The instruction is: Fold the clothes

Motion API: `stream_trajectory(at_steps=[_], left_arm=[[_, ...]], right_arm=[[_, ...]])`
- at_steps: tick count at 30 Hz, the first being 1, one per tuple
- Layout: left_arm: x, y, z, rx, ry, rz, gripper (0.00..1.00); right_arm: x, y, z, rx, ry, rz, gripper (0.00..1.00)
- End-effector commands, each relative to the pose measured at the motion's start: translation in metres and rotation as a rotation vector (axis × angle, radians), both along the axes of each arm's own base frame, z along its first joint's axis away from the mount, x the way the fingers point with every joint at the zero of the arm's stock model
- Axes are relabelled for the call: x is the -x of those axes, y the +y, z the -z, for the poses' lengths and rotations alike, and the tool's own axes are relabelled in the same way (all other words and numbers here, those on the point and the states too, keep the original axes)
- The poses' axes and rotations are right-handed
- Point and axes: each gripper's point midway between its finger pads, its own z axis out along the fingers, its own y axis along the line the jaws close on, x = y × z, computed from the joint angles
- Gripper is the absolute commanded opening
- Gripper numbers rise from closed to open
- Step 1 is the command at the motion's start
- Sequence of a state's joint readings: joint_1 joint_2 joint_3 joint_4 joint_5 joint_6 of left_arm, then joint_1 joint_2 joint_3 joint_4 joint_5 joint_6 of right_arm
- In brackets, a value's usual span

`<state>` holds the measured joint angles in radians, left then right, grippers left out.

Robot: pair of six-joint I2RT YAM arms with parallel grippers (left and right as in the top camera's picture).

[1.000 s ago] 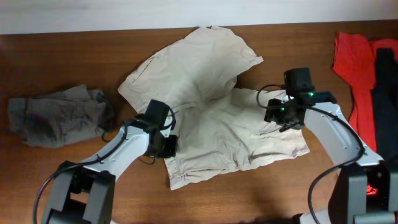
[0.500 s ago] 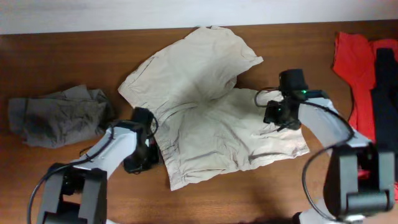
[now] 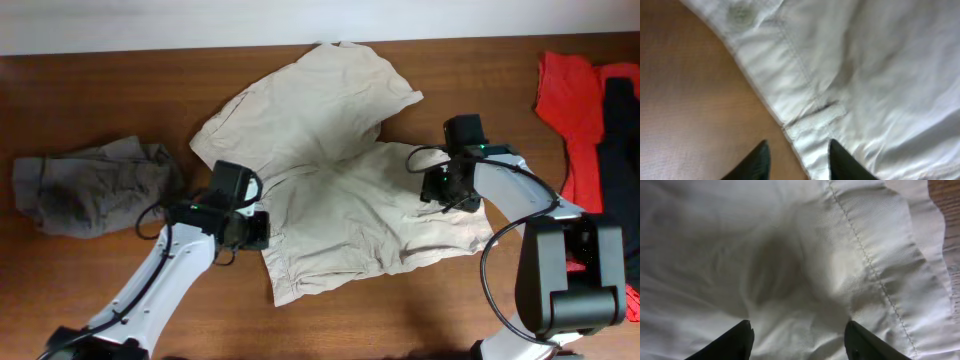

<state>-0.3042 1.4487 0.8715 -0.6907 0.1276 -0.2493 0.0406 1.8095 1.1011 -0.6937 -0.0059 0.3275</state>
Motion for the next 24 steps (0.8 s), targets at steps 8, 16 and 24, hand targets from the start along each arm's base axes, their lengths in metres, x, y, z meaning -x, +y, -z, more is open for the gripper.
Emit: stream_trajectory(at_steps=[8,16,24], left_arm=[[-0.006,-0.028,0.046,-0.009,0.052,0.094,0.50],[0.004,-0.024,0.074,-0.043,0.136,0.113,0.42],[0.009,-0.009,0.082,-0.129,0.158,0.121,0.00]], right_arm=[[0.000,0.001,-0.001,-0.012,-0.006,-0.009,0.65],[-0.001,0.001,-0.002,-0.012,-0.007,-0.009,0.65],[-0.003,0.001,-0.002,-0.007,-0.018,-0.008,0.66]])
